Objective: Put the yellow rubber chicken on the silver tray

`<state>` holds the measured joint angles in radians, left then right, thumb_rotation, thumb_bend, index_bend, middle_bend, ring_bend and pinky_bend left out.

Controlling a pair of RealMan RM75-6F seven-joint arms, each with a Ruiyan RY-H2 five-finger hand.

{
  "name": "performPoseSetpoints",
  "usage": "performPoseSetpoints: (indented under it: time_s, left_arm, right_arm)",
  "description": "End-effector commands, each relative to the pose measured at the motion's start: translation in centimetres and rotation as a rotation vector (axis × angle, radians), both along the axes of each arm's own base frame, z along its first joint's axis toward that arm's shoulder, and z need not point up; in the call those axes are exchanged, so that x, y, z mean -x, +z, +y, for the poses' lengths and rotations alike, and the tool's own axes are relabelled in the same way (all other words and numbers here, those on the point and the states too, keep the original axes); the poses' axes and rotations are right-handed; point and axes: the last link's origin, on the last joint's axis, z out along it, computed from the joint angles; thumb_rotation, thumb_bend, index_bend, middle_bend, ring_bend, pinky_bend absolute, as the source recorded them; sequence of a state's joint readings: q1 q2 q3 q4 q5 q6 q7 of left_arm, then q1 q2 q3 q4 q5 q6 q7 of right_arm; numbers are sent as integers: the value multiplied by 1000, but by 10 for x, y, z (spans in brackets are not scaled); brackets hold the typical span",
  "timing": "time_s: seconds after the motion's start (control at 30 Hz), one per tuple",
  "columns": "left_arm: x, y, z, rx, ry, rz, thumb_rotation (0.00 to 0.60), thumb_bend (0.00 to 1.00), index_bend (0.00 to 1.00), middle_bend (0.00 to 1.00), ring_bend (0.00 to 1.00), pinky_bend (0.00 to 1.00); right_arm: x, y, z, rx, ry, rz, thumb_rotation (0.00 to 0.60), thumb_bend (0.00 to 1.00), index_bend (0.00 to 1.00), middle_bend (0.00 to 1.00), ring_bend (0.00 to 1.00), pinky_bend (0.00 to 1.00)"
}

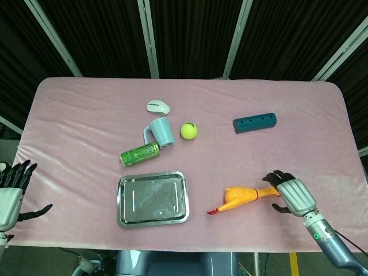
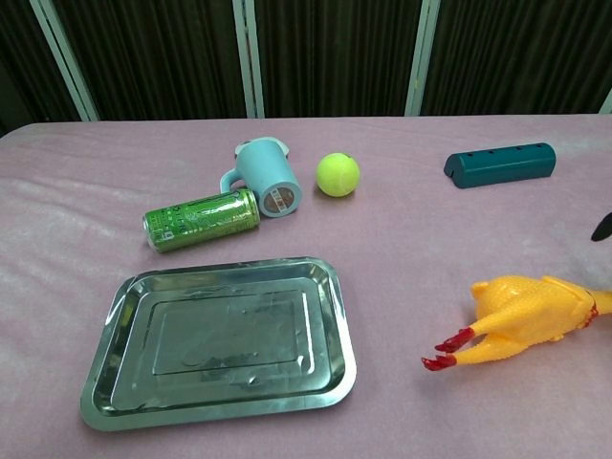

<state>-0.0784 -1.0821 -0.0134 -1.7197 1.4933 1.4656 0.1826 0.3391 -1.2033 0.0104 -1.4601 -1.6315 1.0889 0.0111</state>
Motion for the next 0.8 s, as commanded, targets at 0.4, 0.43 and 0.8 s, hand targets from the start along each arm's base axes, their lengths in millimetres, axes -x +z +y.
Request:
performPoseSetpoints:
  time_s: [0.4, 0.43, 0.8]
  left_arm:
    - [-1, 0, 5, 5, 2, 0, 600, 0, 0, 0, 0, 0]
    - [-1, 0, 5, 6, 2, 0, 600, 0, 0, 0, 0, 0]
    - [1, 0, 6, 7, 10, -2, 600, 0, 0, 0, 0, 0]
  right_arm:
    - [16, -26, -8, -79, -66, 16, 600, 236, 344, 309, 242, 318]
    - [16, -27, -9, -82, -67, 14, 600, 237, 362, 320, 253, 327]
    - [15, -36, -16, -87, -61, -18, 600, 279, 467, 412, 360, 427]
